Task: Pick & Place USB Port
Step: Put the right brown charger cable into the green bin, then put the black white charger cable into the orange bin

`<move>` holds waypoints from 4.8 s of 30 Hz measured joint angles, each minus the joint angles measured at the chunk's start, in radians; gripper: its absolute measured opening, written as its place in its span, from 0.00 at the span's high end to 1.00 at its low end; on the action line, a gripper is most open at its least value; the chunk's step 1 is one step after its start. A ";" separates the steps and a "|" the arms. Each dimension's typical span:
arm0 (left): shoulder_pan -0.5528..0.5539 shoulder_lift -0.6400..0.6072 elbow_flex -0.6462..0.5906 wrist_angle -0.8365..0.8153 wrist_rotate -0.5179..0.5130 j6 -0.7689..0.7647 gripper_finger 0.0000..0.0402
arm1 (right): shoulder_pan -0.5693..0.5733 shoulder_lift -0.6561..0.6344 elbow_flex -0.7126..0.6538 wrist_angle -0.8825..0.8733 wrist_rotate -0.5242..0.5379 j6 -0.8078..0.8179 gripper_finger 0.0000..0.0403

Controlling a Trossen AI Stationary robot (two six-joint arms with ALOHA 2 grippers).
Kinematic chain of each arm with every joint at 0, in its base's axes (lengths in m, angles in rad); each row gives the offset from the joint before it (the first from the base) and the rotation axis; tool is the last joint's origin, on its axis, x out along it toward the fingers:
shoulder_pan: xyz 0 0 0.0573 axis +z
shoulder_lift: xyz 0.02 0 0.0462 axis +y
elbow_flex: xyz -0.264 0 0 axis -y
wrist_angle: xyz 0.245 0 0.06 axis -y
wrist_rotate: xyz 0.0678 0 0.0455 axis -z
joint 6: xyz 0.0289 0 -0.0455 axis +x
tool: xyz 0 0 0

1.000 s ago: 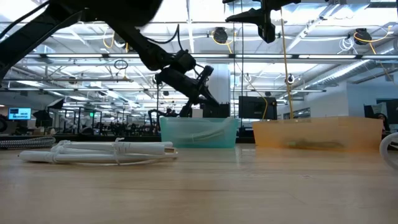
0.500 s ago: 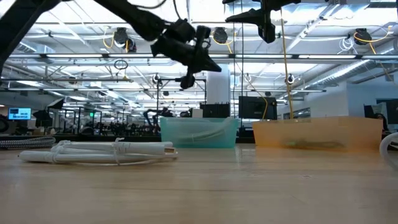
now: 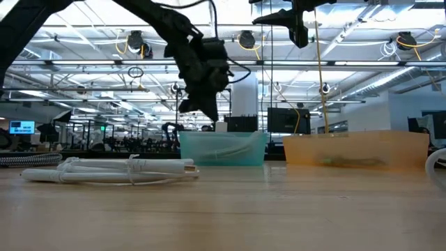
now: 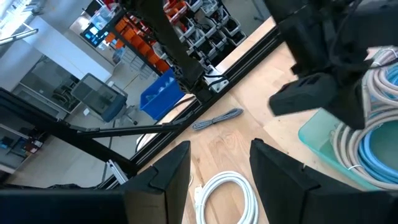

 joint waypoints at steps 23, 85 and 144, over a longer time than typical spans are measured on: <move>0.086 0.100 0.000 0.025 -0.155 0.044 1.00 | 0.002 0.000 0.000 0.008 0.000 0.006 0.62; -0.901 -0.311 -0.284 -0.629 -0.554 -1.485 1.00 | 0.418 0.000 0.000 -0.106 -0.269 0.025 0.62; -0.703 -0.733 -0.909 -0.036 -0.469 -1.478 0.97 | 0.485 0.000 0.000 -0.070 -0.102 0.079 0.62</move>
